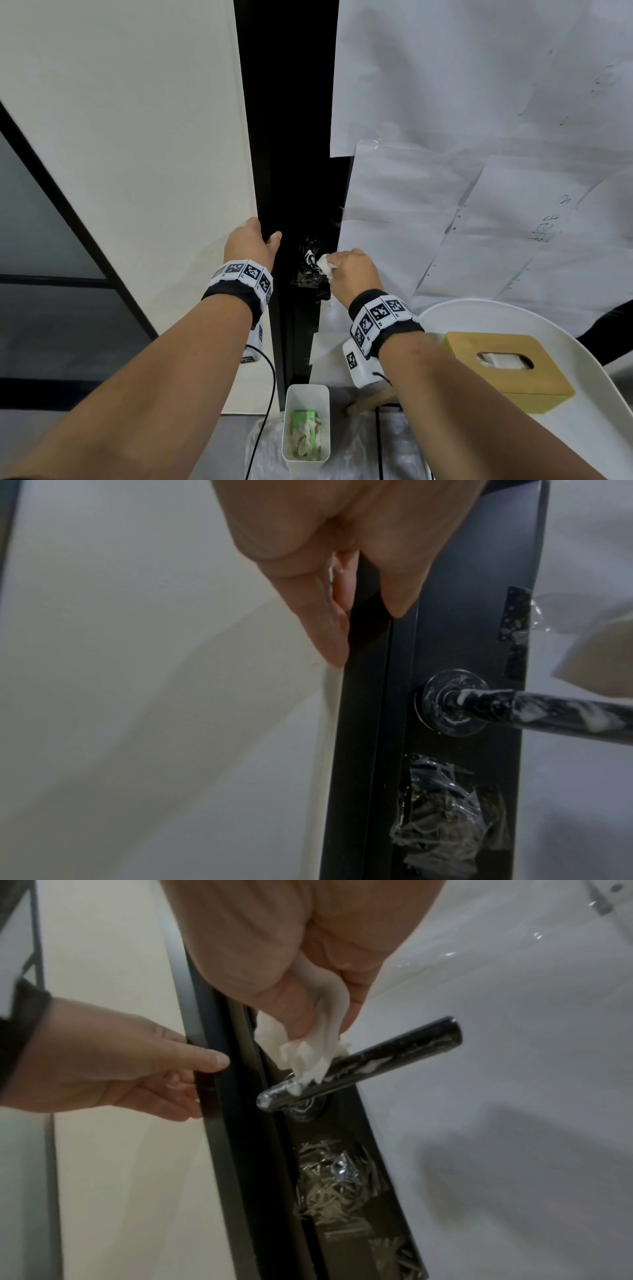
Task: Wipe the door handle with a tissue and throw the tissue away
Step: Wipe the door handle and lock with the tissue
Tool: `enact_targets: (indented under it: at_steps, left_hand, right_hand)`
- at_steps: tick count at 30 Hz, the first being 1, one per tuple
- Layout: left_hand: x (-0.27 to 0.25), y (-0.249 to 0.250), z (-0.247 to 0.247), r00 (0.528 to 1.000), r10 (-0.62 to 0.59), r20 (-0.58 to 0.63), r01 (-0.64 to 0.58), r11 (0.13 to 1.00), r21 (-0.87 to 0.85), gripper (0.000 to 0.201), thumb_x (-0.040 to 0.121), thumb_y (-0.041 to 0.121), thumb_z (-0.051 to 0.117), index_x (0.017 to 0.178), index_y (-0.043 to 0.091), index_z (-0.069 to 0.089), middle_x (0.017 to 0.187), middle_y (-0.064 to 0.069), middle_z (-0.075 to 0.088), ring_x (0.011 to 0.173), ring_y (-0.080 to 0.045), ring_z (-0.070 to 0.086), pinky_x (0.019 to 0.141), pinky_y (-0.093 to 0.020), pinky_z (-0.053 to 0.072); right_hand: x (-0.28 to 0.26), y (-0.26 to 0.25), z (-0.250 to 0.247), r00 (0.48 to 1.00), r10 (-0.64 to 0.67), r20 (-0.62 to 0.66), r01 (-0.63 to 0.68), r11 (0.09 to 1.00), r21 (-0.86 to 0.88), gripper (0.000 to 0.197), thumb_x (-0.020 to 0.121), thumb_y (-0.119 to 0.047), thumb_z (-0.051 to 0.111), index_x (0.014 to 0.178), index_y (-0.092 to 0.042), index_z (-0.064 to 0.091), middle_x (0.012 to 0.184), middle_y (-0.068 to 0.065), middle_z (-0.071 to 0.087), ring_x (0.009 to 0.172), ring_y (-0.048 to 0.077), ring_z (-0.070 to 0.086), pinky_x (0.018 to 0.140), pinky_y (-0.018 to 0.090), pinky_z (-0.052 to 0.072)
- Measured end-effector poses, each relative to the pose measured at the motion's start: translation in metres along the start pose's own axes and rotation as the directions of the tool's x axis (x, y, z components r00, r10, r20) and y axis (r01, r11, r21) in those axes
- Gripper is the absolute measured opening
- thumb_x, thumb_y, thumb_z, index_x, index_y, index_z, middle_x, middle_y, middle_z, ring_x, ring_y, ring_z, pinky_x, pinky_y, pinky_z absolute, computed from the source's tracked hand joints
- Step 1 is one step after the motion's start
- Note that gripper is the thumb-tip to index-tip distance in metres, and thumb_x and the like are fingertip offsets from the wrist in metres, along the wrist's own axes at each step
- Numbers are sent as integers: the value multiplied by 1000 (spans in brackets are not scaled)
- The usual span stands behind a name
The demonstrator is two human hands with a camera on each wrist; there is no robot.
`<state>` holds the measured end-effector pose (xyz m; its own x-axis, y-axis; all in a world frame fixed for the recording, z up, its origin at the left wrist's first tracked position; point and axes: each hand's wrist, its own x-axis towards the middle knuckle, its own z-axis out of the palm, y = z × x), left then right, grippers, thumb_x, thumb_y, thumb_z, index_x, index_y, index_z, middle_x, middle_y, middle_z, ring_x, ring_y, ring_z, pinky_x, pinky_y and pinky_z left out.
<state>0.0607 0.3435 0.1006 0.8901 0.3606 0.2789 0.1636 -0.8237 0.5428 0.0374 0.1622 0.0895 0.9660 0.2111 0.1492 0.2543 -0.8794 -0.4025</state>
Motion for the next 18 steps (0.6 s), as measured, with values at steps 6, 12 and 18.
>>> enact_targets:
  at_steps: [6, 12, 18]
  left_hand:
    - [0, 1, -1, 1000, -10, 20, 10, 1000, 0, 35, 91, 39, 58, 82, 9, 41, 62, 0, 42, 64, -24, 48, 56, -30, 35]
    - [-1, 3, -3, 1000, -15, 16, 15, 1000, 1, 34, 91, 38, 58, 83, 10, 42, 68, -5, 47, 64, -24, 48, 55, -30, 34]
    - [-1, 2, -3, 1000, -20, 24, 20, 1000, 1, 32, 91, 39, 58, 84, 11, 43, 73, -7, 51, 67, -25, 49, 57, -31, 36]
  right_hand:
    - [-3, 7, -6, 998, 48, -29, -49, 998, -46, 35, 75, 13, 43, 94, -7, 65, 74, 9, 56, 100, 28, 48, 71, 28, 40]
    - [-3, -6, -9, 1000, 17, 24, -16, 1000, -17, 30, 73, 13, 42, 65, -17, 44, 60, -5, 30, 80, 22, 40, 64, 23, 30]
    - [-4, 7, -17, 995, 97, -22, -98, 992, -81, 31, 76, 12, 41, 91, -5, 63, 65, 2, 40, 97, 31, 52, 72, 33, 46]
